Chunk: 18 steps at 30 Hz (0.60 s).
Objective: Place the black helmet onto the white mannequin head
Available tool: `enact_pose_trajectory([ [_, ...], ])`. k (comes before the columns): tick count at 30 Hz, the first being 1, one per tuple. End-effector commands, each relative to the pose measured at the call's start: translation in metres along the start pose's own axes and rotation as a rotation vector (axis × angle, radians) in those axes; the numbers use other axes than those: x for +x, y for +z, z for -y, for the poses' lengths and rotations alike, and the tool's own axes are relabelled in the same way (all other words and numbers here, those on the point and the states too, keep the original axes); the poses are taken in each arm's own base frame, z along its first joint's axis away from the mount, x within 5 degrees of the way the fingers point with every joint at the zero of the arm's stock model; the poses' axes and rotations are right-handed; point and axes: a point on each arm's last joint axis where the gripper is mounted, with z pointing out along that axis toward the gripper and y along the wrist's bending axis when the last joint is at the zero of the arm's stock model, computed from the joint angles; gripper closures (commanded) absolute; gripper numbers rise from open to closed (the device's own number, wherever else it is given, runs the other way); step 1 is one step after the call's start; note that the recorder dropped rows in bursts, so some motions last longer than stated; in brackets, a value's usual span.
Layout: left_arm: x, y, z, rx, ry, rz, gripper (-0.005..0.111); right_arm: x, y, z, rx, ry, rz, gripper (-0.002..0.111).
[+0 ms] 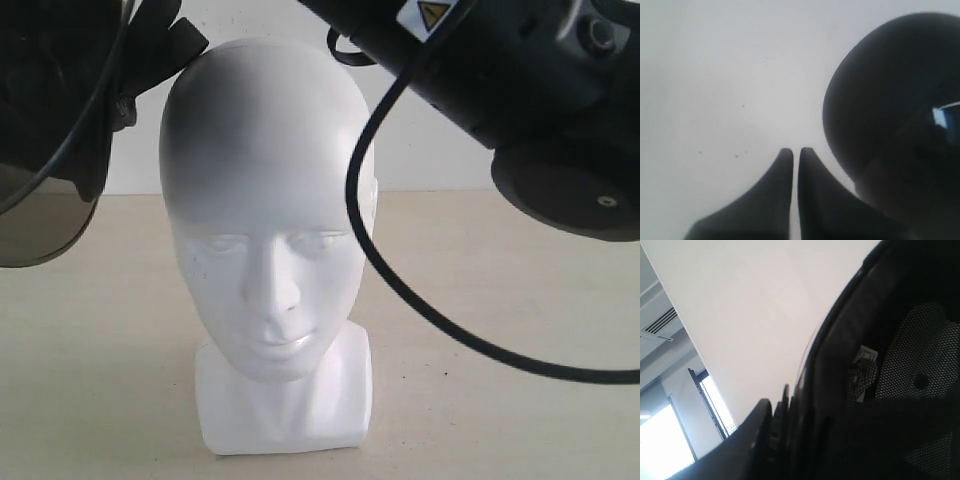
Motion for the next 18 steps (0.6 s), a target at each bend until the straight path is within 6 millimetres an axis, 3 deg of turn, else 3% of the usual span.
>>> enact_pose_trajectory([
  [1, -0.02, 0.023, 0.009, 0.092, 0.012, 0.002, 0.102, -0.012, 0.004, -0.015, -0.107, -0.032, 0.071, 0.108],
  [7, -0.03, 0.066, 0.013, 0.133, -0.021, -0.014, 0.102, -0.012, 0.002, -0.013, -0.092, -0.053, 0.09, 0.108],
  [13, -0.034, 0.108, 0.022, 0.239, -0.057, -0.009, 0.102, -0.003, -0.013, 0.0, -0.01, -0.036, 0.121, 0.108],
  [18, -0.036, 0.14, 0.029, 0.319, -0.038, -0.03, 0.102, -0.002, -0.022, -0.004, 0.01, -0.092, 0.124, 0.108],
])
